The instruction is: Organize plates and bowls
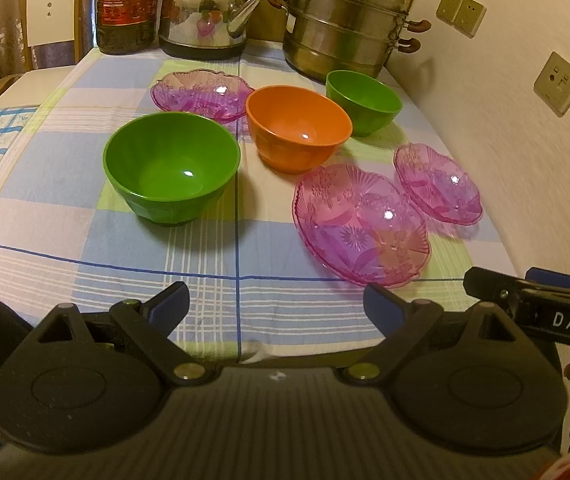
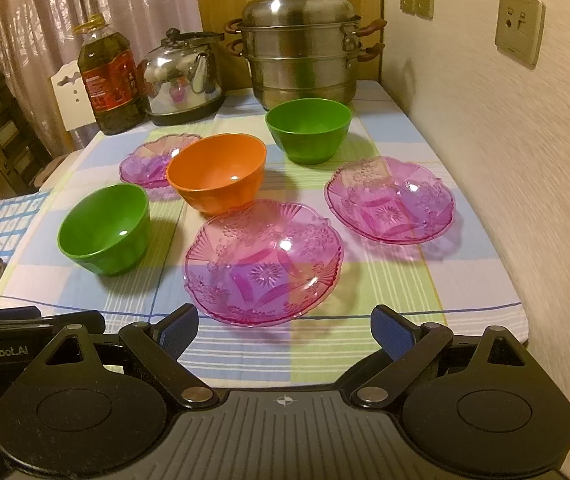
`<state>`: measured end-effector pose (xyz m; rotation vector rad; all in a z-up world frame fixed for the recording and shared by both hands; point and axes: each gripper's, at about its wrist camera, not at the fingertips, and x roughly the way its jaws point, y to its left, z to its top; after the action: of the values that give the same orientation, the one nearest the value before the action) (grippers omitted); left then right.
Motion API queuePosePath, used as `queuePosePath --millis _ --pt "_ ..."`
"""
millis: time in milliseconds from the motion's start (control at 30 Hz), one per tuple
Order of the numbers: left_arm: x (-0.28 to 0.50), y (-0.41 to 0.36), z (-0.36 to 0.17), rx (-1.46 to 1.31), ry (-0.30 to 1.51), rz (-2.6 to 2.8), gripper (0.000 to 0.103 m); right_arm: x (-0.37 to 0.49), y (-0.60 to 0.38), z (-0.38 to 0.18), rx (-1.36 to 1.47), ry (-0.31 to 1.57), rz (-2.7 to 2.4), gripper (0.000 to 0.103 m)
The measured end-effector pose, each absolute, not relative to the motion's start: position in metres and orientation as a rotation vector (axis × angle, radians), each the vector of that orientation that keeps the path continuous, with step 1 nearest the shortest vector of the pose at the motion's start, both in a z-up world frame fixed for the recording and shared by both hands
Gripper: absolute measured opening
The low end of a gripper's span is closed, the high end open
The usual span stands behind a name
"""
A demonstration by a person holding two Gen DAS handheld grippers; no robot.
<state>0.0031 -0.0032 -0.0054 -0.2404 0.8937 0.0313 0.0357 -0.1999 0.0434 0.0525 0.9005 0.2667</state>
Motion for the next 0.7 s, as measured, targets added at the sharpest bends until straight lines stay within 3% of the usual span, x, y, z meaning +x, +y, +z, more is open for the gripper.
queuePosePath --millis 700 --pt "0.031 0.005 -0.009 -0.285 0.877 0.010 0.088 0.059 -0.220 0.028 0.166 0.929 0.202 0.093"
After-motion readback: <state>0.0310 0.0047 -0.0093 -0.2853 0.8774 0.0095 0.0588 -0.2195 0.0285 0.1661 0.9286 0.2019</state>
